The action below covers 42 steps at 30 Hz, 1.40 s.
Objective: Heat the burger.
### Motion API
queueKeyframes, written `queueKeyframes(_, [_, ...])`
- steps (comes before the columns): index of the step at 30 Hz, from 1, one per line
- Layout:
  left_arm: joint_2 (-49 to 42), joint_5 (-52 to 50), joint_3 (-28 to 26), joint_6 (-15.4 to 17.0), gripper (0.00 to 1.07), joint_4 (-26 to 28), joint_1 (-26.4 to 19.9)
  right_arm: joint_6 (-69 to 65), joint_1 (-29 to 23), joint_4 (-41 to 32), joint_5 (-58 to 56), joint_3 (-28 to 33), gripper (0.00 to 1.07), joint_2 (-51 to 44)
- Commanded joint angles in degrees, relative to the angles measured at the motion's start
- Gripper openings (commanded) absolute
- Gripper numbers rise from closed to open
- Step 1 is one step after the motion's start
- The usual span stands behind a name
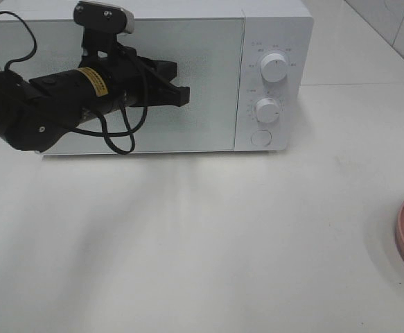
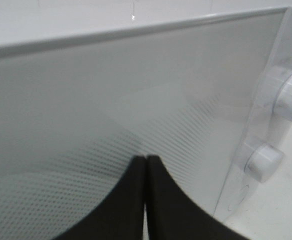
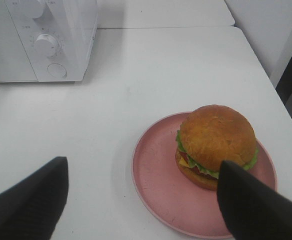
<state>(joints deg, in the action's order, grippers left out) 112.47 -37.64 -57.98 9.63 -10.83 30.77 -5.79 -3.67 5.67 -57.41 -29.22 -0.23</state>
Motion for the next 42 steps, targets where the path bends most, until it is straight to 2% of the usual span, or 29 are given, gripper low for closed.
queueKeyframes(1, [1.38, 0.46, -3.78, 0.29, 0.0, 6.25, -1.32, 0.06, 0.29, 0.06, 0.34, -0.06, 0.76, -1.38])
queueKeyframes(9, [-1.38, 9.91, -3.61, 0.74, 0.0, 4.01, 0.69, 0.06, 0.29, 0.06, 0.34, -0.06, 0.76, -1.38])
queueKeyframes(17, [-7.1, 22.23, -2.12, 0.46, 0.0, 2.06, 6.59, 0.06, 0.29, 0.06, 0.34, -0.06, 0.76, -1.38])
queueKeyframes(18, [-8.19, 25.61, -1.66, 0.57, 0.02, 2.06, 8.37, 0.06, 0.29, 0.06, 0.34, -0.06, 0.76, -1.38])
queueKeyframes(19, [-8.65, 27.96, -1.66, 0.63, 0.08, 2.06, 9.45, 0.06, 0.29, 0.06, 0.34, -0.06, 0.76, -1.38])
queueKeyframes(20, [-8.65, 27.96, -1.66, 0.63, 0.08, 2.06, 9.45, 0.06, 0.29, 0.06, 0.34, -0.06, 0.76, -1.38])
queueKeyframes(22, [-9.97, 35.64, -1.66, 0.74, 0.48, 2.06, 12.38, 0.06, 0.29, 0.06, 0.34, -0.06, 0.76, -1.38])
queueKeyframes(23, [-9.97, 35.64, -1.66, 0.74, 0.48, 2.06, 12.38, 0.06, 0.29, 0.06, 0.34, -0.06, 0.76, -1.38])
queueKeyframes(24, [-10.77, 40.97, -1.66, 0.74, 0.82, 2.18, 14.44, 0.06, 0.29, 0.06, 0.34, -0.06, 0.76, -1.38])
queueKeyframes(25, [-10.77, 40.97, -1.66, 0.74, 0.82, 2.18, 14.44, 0.06, 0.29, 0.06, 0.34, -0.06, 0.76, -1.38])
queueKeyframes(26, [-11.52, 45.26, -1.66, 0.74, 1.01, 2.86, 16.44, 0.06, 0.29, 0.06, 0.34, -0.06, 0.76, -1.38])
queueKeyframes(33, [-13.29, 55.46, -1.66, 0.52, 0.99, 5.5, 19.88, 0.06, 0.29, 0.06, 0.34, -0.06, 0.76, -1.38])
queueKeyframes(37, [-14.55, 61.19, -1.89, 0.52, 0.99, 9.17, 20.0, 0.06, 0.29, 0.06, 0.34, -0.06, 0.76, -1.38])
queueKeyframes(42, [-17.13, 70.65, -1.89, 0.52, 0.99, 10.26, 20.0, 0.06, 0.29, 0.06, 0.34, -0.06, 0.76, -1.38])
